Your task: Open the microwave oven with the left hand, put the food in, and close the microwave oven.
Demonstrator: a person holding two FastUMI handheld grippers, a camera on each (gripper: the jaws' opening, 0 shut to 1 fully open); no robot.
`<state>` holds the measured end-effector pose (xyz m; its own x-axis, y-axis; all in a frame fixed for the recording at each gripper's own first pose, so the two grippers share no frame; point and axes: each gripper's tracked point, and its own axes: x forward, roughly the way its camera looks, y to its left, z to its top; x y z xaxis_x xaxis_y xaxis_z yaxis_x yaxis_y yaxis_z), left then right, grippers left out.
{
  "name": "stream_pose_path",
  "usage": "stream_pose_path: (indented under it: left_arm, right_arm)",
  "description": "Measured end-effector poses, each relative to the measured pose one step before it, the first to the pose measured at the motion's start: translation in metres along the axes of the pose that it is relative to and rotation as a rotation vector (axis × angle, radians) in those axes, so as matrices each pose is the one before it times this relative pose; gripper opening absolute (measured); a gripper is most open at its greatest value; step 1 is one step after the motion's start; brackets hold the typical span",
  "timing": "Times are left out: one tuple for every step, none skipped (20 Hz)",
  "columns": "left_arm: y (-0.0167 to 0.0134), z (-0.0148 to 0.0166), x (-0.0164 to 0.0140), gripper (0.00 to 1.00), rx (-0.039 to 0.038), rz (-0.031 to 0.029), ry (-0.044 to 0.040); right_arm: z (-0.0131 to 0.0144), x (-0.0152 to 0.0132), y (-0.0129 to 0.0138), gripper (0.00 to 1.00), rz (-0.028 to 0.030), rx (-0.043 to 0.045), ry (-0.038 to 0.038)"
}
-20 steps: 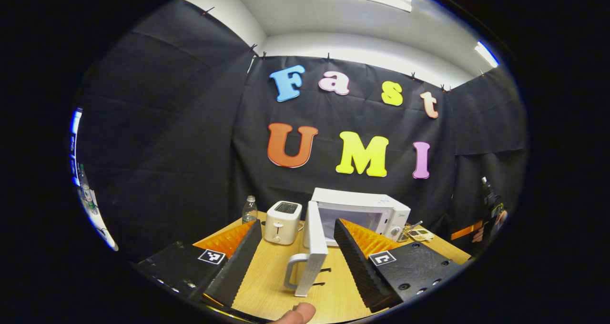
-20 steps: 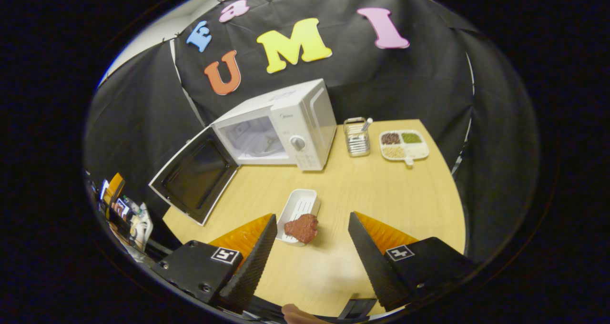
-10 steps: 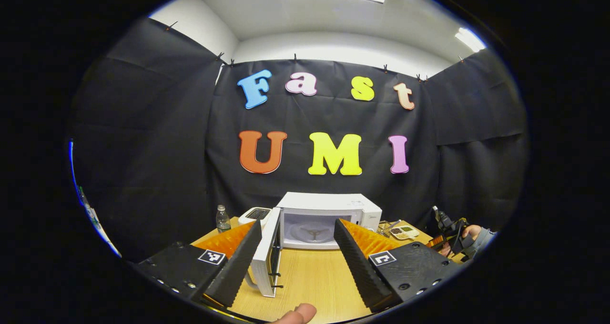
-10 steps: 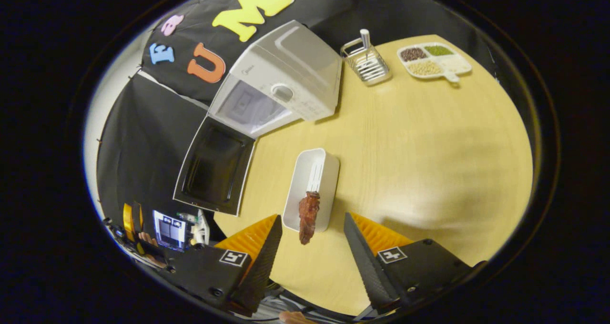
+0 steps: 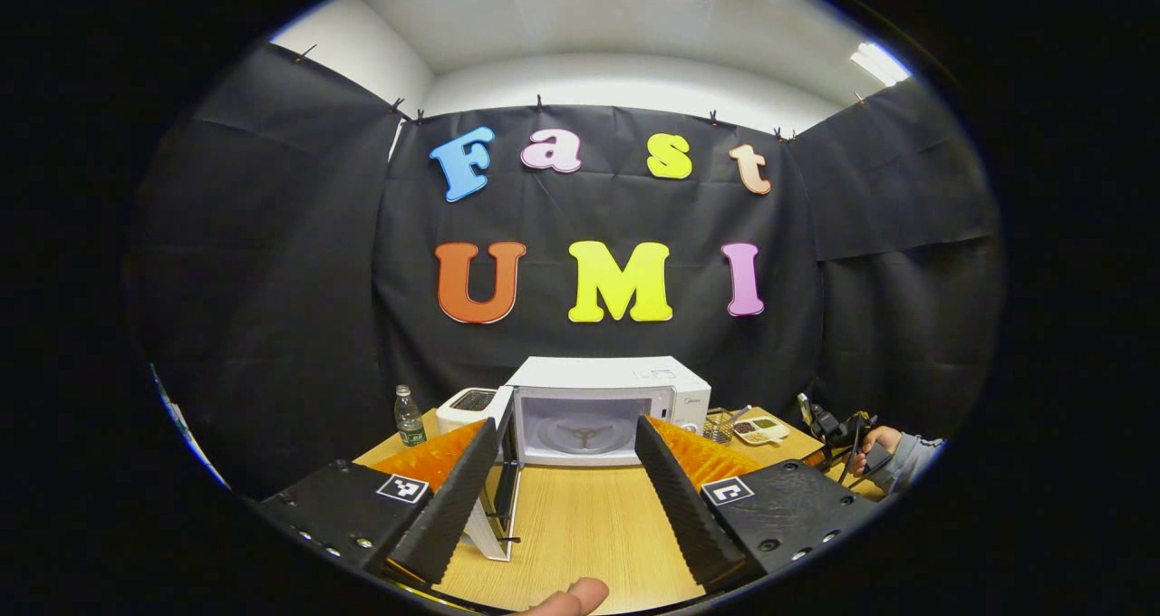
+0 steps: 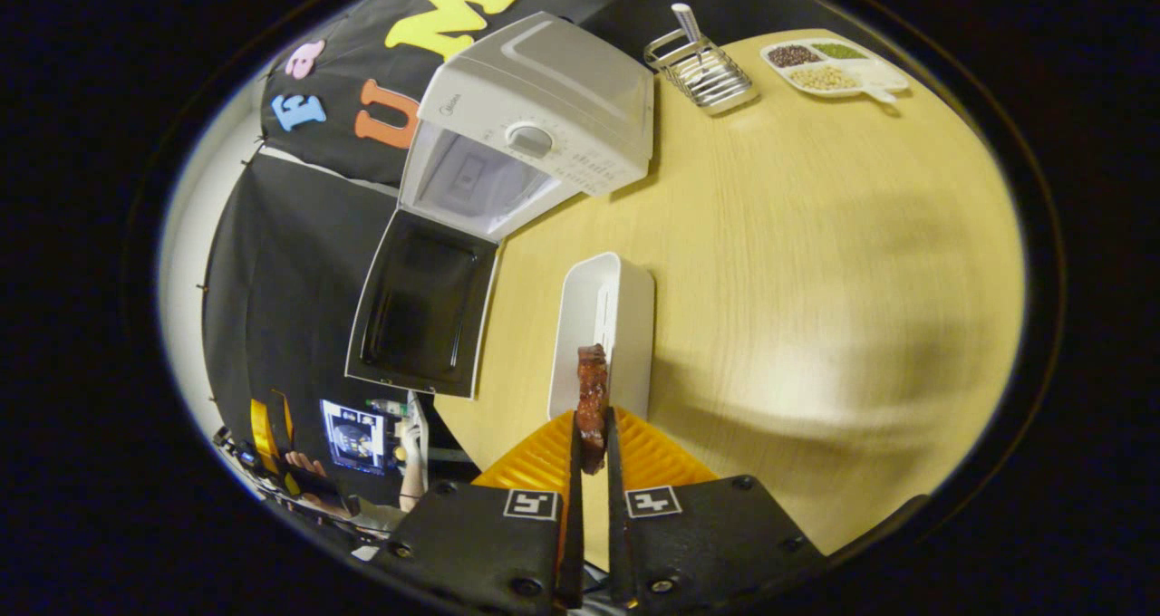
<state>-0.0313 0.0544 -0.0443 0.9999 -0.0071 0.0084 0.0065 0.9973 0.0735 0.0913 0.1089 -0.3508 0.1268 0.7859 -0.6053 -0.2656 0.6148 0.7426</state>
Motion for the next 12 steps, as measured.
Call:
stream_pose_path:
  left_arm:
    - [-0.00015,-0.00034,-0.00257,0.93,0.00443,-0.00523,-0.00197]
    - [0.00038,-0.00045,-0.00259,0.93,0.00517,-0.00496,-0.00324]
    - [0.00004,-0.00038,-0.00307,0.81,0.00512,-0.00486,-0.00389]
    - [-0.00135,-0.00131,-0.00173,0.81,0.00506,-0.00731,-0.00368]
    - [-0.00245,-0.00045,-0.00340,0.81,0.00489,-0.01054,-0.00302]
    - [-0.00143,-0.00028,-0.00436,0.93,0.00546,-0.00850,-0.00322]
    - [-0.00052,-0.00103,-0.00310,0.93,0.00700,-0.00529,-0.00261]
    - [-0.00082,-0.00030,-0.00349,0.81,0.00682,-0.00091,-0.00396]
    - [-0.00126,0.00054,-0.00408,0.80,0.00493,-0.00269,-0.00728]
    - [-0.00308,-0.00060,-0.00201,0.81,0.00464,-0.01042,-0.00793]
    - [-0.00191,-0.00229,-0.00192,0.93,-0.00058,-0.01011,-0.00214]
    - [-0.00077,-0.00127,-0.00184,0.93,-0.00548,-0.00927,-0.00261]
  right_arm:
    - [-0.00024,-0.00382,0.00470,0.13,-0.01368,-0.02650,-0.01326]
    - [-0.00228,-0.00579,0.00712,0.05,-0.01686,-0.02575,-0.01502]
    - [-0.00238,-0.00612,0.00554,0.13,-0.02114,-0.03171,-0.01503]
    - [-0.00064,-0.00487,0.00655,0.13,-0.02278,-0.03764,-0.01634]
    - [-0.00148,-0.00574,0.00638,0.13,-0.02877,-0.04079,-0.01812]
    - [0.00213,-0.00437,0.00744,0.12,-0.03008,-0.04405,-0.02230]
    - [-0.00022,-0.00412,0.00730,0.04,-0.03440,-0.04912,-0.02258]
    - [0.00242,-0.00233,0.00680,0.04,-0.03877,-0.05461,-0.02260]
    - [0.00257,-0.00173,0.00866,0.04,-0.03553,-0.04471,-0.02296]
    - [0.00498,-0.00064,0.01044,0.04,-0.02524,-0.04561,-0.02249]
    - [0.00411,-0.00020,0.01256,0.04,-0.01722,-0.03910,-0.02264]
    - [0.00644,0.00105,0.01100,0.04,-0.01315,-0.03390,-0.02318]
